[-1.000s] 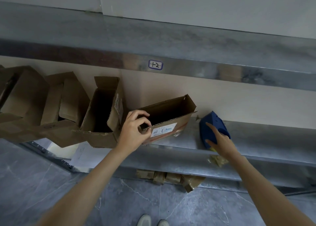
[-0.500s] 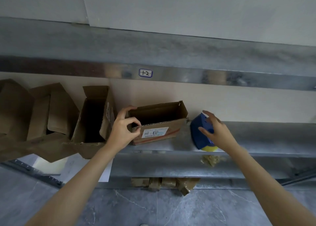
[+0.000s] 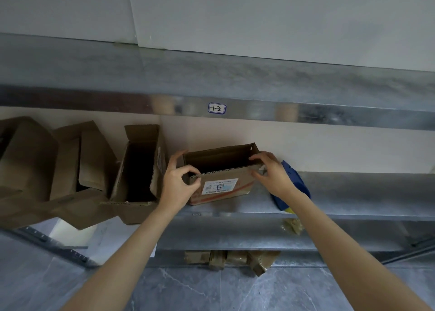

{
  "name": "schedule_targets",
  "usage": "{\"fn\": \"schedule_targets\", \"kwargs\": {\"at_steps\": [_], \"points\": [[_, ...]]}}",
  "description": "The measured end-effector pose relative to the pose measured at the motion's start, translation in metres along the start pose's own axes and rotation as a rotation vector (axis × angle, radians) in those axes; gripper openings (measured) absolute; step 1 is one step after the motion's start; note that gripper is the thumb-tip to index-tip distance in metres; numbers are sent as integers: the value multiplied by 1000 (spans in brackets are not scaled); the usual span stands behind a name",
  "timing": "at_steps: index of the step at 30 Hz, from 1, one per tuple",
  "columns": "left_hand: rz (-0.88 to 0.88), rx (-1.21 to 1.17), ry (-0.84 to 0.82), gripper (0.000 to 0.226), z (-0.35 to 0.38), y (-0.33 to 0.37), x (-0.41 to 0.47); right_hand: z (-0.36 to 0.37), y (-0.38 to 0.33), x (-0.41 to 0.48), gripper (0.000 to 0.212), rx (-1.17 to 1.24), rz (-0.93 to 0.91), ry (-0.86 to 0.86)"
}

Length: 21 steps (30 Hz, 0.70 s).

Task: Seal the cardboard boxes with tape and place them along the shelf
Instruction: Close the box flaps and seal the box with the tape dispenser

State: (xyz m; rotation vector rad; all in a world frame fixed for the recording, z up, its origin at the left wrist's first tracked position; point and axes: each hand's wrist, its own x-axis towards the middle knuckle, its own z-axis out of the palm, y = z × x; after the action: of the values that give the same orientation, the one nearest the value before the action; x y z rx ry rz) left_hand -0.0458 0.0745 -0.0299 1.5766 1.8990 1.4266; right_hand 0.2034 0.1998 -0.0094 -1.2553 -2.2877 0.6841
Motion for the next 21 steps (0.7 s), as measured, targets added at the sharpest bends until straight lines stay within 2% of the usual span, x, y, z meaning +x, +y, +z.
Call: {"fn": "schedule_targets", "kwargs": {"at_steps": [6,10,15,17,21], "points": [[-19,-55,-48,17,-7,-2,8,-3,-6,-6,22,-84,-26,28],[5,-74,-103,17,-9,-6,9,-8,-6,-25,23,-108,-38,73],[42,-79,-147,18,-9,-11,1,-10,-5,-40,35,-42,20,20],[34,-76,-144,25,-9,-11,1,-12,-10,-38,43,14,57,33],[25,-86,-63,31,-7,-8,9,-17,-17,-24,30,4,58,78]]}}
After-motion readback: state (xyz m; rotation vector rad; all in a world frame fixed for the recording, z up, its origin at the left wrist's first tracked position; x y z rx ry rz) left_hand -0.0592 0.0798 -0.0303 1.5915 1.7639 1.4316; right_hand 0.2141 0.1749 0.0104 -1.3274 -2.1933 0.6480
